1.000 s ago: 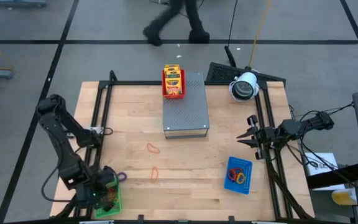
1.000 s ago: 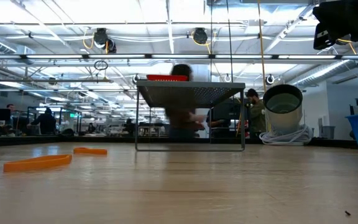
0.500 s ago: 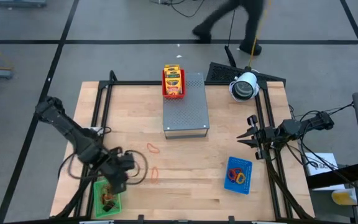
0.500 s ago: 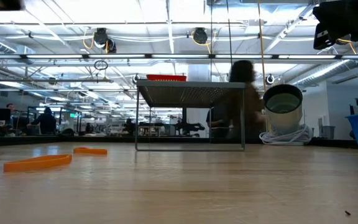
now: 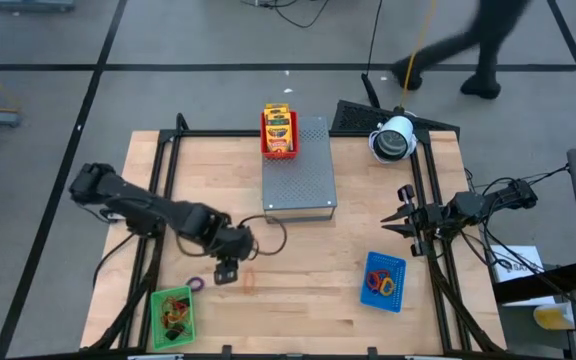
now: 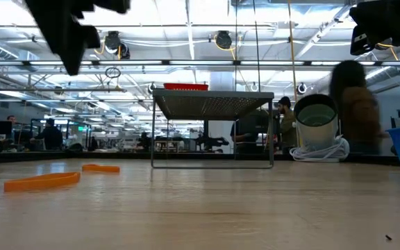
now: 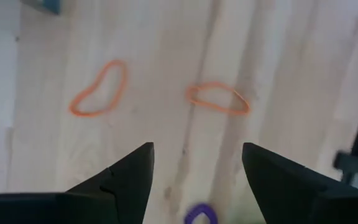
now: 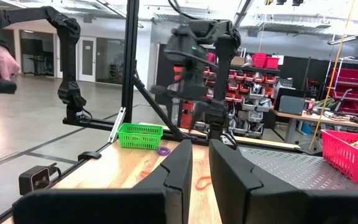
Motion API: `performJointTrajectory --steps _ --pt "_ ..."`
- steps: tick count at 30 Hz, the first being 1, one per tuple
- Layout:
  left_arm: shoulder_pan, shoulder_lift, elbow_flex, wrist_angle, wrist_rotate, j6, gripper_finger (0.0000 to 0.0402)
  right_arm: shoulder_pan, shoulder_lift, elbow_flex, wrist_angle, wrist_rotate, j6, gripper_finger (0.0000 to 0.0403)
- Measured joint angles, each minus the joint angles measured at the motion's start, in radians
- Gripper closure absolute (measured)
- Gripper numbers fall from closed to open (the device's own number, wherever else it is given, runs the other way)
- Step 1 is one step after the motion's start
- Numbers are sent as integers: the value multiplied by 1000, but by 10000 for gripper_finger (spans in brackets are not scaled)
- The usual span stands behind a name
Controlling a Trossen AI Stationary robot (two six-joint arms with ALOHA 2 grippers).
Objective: Pick & Place Office Desk Supplies
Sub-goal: Put the orange rubber band into the green bin
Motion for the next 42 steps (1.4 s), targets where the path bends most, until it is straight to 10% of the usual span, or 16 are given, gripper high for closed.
performJointTrajectory --steps 15,24,42 --pt "213 161 -21 88 8 7 146 0 0 0 0 0 0 358" --pt "167 156 -238 434 19 136 146 0 0 0 0 0 0 358" --pt "97 54 -443 405 16 185 146 0 0 0 0 0 0 358"
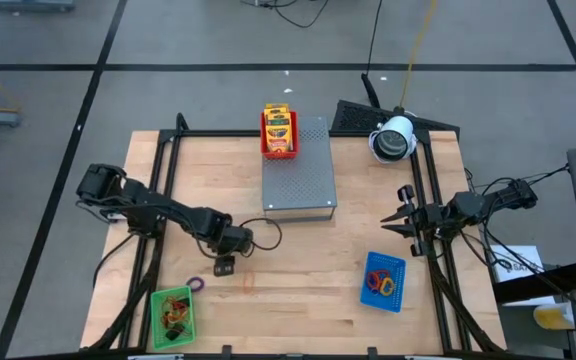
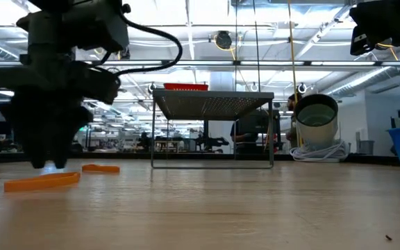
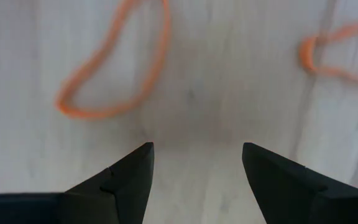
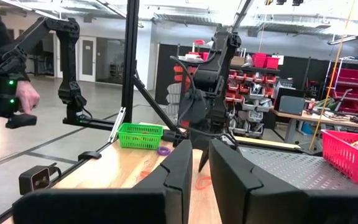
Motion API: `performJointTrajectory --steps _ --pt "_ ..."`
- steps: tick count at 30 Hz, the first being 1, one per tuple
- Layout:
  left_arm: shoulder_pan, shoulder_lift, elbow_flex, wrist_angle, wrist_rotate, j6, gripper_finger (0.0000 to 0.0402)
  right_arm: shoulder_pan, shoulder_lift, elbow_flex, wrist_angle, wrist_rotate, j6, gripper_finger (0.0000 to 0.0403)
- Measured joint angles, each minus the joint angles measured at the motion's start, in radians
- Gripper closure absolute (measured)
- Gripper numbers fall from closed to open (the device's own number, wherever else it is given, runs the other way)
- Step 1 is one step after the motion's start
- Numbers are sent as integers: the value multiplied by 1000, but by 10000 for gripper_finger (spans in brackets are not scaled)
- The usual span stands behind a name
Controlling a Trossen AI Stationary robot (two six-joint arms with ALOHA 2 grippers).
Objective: Pick & Place Office Desk Supplies
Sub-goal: Put the orange rubber band into the green bin
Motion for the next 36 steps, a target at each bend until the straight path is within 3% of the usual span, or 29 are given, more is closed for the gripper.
performJointTrajectory --steps 8,36 --pt "1 -77 1 26 -73 46 147 0 0 0 0 0 0 358" --pt "23 -36 0 43 -53 354 147 0 0 0 0 0 0 358"
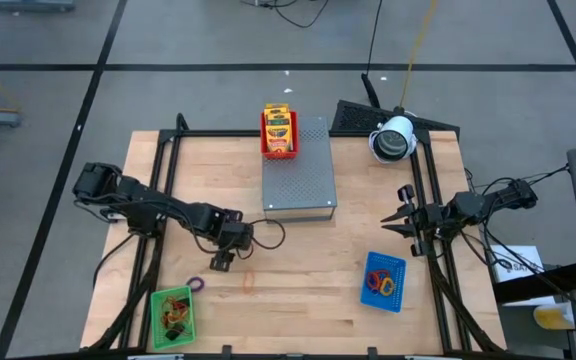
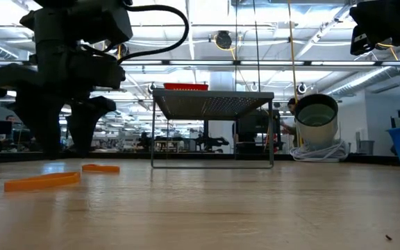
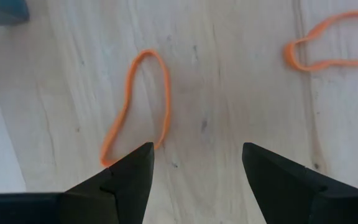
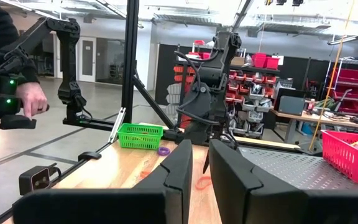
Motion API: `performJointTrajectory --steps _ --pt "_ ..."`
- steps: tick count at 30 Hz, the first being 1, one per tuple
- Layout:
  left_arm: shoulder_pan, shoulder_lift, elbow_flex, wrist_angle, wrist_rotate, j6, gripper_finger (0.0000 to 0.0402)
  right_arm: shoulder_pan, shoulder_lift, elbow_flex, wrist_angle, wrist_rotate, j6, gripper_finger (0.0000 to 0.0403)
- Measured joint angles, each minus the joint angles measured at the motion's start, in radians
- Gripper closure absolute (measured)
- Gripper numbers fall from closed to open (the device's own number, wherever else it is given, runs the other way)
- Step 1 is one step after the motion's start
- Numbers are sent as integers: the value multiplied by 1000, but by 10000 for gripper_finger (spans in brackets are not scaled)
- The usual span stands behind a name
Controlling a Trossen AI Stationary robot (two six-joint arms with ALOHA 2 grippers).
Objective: Pick & Place Office Desk Supplies
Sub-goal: Put the orange rubber band into the green bin
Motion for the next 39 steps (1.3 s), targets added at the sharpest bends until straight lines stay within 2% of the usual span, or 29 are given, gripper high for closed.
performJointTrajectory --steps 16,25,39 --pt "19 1 0 11 -1 154 147 0 0 0 0 0 0 358" --pt "41 71 65 -9 -1 223 147 0 0 0 0 0 0 358" --pt "41 84 72 -56 28 221 147 0 0 0 0 0 0 358"
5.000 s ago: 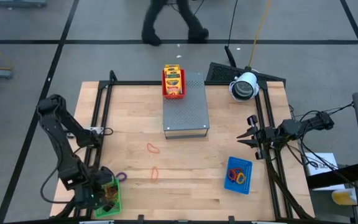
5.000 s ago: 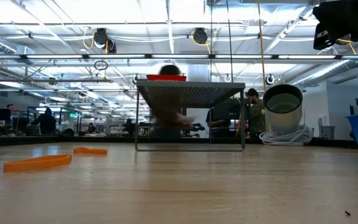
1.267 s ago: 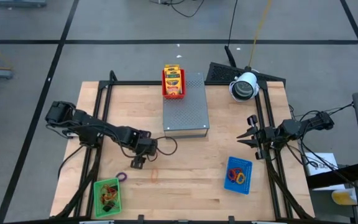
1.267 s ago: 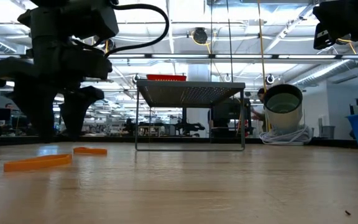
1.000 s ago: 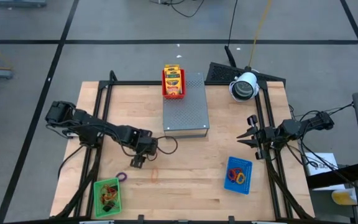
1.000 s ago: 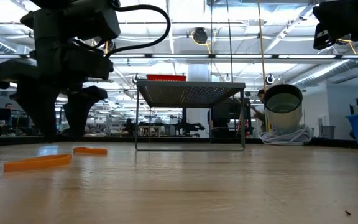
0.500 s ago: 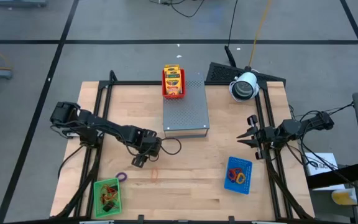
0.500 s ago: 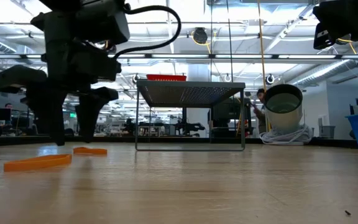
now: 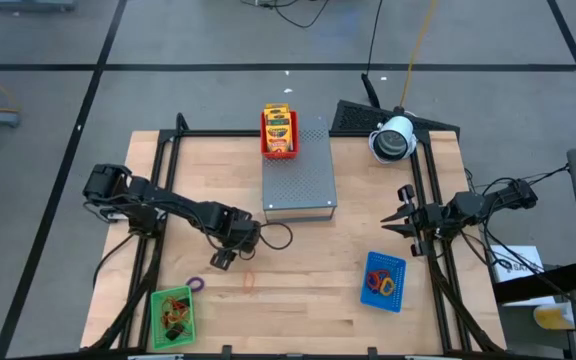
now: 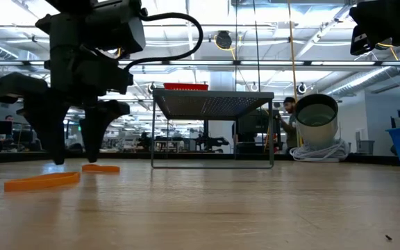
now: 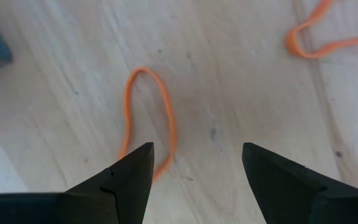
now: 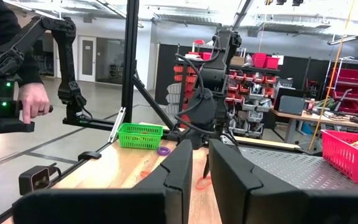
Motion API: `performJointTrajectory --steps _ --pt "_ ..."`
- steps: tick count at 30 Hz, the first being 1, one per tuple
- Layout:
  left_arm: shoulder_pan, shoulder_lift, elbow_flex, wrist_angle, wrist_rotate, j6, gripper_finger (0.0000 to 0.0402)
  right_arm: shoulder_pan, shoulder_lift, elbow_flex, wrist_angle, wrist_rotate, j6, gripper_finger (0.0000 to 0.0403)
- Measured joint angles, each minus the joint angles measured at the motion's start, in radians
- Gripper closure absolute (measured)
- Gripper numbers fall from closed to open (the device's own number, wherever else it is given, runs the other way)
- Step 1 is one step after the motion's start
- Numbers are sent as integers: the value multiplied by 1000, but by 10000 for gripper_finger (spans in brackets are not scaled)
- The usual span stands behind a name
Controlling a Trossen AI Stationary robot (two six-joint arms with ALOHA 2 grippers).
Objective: Pick & Place Office Desk Supplies
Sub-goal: Put the orange rubber band into the green bin
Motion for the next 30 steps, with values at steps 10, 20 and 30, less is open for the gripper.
performJointTrajectory --steps 10,20,30 --pt "5 0 0 0 -2 4 147 0 0 0 0 0 0 358" --pt "20 27 -1 -14 -2 16 147 0 0 0 0 0 0 358" --pt "12 56 3 5 -13 -28 147 0 0 0 0 0 0 358"
